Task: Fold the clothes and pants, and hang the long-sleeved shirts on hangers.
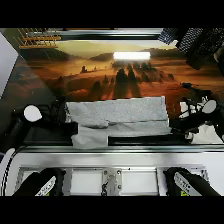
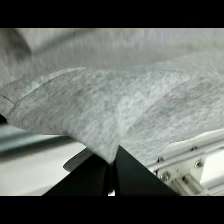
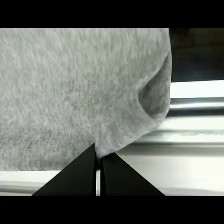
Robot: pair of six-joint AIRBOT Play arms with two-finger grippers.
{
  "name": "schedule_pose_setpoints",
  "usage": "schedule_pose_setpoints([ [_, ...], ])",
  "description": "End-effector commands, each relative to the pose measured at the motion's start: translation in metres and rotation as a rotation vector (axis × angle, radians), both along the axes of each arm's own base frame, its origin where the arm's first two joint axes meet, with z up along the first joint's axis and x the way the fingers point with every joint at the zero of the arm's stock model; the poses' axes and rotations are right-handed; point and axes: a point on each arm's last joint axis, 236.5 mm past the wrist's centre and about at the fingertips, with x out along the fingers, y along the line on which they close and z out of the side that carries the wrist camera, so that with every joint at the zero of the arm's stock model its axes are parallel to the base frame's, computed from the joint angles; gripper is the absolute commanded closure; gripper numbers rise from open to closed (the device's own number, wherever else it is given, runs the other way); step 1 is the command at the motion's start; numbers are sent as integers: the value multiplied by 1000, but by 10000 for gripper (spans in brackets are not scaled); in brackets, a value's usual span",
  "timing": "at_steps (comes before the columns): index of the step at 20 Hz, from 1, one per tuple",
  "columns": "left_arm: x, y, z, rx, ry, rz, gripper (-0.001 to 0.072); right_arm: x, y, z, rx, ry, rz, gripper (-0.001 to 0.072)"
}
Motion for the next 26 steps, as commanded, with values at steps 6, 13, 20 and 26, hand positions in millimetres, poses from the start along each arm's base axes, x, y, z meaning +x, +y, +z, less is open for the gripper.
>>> schedule_pose_setpoints([
  [6, 120, 17, -15, 8, -10, 7, 702, 123, 15, -5, -19, -84, 69, 697],
  [13, 218, 14, -9, -52, -167, 104, 105, 243, 41, 29, 134, -498, -112, 81],
  [20, 202, 0, 13, -51, -252, 85, 702, 163, -35, 2, 134, -337, 33, 81],
  [26, 147, -72, -34, -118, -184, 17, 701, 120, -53, -69, 291, -202, -65, 81],
])
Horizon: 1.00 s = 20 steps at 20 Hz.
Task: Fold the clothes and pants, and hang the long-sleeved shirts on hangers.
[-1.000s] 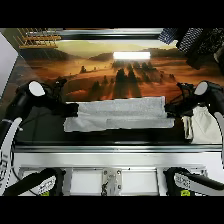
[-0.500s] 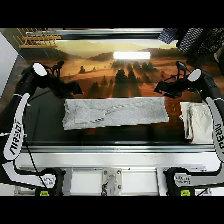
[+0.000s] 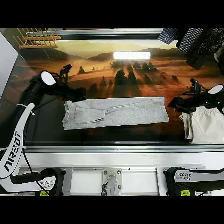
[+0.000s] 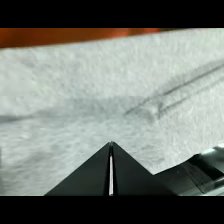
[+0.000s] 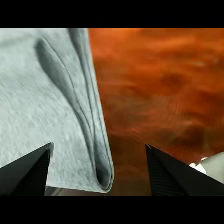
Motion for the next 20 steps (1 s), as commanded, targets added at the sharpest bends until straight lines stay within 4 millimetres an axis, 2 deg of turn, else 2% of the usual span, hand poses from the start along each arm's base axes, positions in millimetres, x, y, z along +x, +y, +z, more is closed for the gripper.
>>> schedule_pose_setpoints([
  [1, -25, -41, -23, -40, 24, -36, 701, -13, 9, -30, 127, 41, 4, 81],
  [5, -40, -74, -41, -66, 71, -81, 701, 3, 51, -35, 260, 17, 25, 89],
  [6, -43, -78, -46, -61, 77, -90, 701, 4, 62, -36, 271, 18, 43, 137],
  [8, -43, -82, -52, -57, 80, -92, 702, 7, 78, -38, 266, 18, 78, 164],
  [11, -35, -88, -54, -80, 60, -65, 701, 12, 90, -40, 244, 3, 100, 623],
  [12, -30, -90, -53, -88, 47, -53, 702, 11, 93, -39, 249, 5, 106, 697],
  [13, -26, -92, -51, -100, 35, -39, 701, 8, 93, -36, 254, 13, 114, 697],
  [15, -25, -94, -51, -100, 24, -38, 701, -2, 79, -30, 192, 46, 120, 697],
  [17, -24, -100, -50, -101, 6, -44, 702, -19, 50, -16, 62, 107, 156, 697],
  [19, -19, -109, -47, -110, -27, -24, 702, -28, 26, 12, -56, 134, 193, 697],
  [20, -16, -115, -46, -115, -49, -14, 702, -27, 21, 32, -87, 123, 193, 697],
])
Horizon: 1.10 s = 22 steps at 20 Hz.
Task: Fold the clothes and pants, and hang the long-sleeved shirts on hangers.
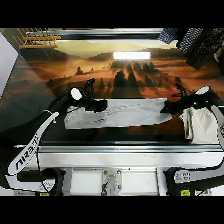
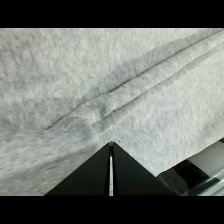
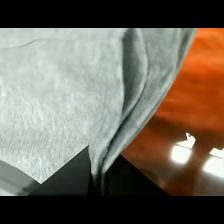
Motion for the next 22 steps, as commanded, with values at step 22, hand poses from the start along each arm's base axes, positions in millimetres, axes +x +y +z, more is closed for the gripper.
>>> schedule_pose_setpoints([
  [22, -24, -177, -65, -45, 122, -305, 701, -5, 136, 224, -163, -275, 332, 697],
])
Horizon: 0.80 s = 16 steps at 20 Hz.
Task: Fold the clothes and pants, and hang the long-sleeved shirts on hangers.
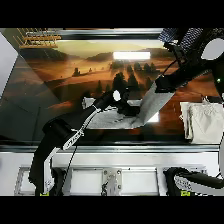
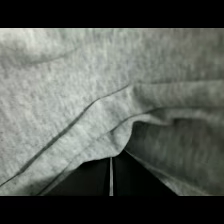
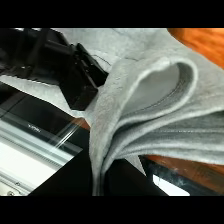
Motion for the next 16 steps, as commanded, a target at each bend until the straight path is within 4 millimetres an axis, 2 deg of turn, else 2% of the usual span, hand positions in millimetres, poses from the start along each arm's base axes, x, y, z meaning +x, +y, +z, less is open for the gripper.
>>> schedule_pose_setpoints([
  [1, 0, 4, -2, 12, 21, 4, 701, -1, 15, 12, 8, -33, 27, 697],
  [5, 16, 12, 23, -11, -15, 27, 701, -2, 25, 17, 15, -42, 42, 697],
  [9, 47, 38, 61, -43, -66, 83, 701, -2, 43, 20, 38, -66, 66, 697],
  [13, 90, 86, 114, -85, -161, 153, 701, -2, 84, 21, 76, -111, 133, 697],
  [16, 124, 139, 163, -113, -248, 245, 701, -9, 134, 14, 144, -104, 213, 697],
])
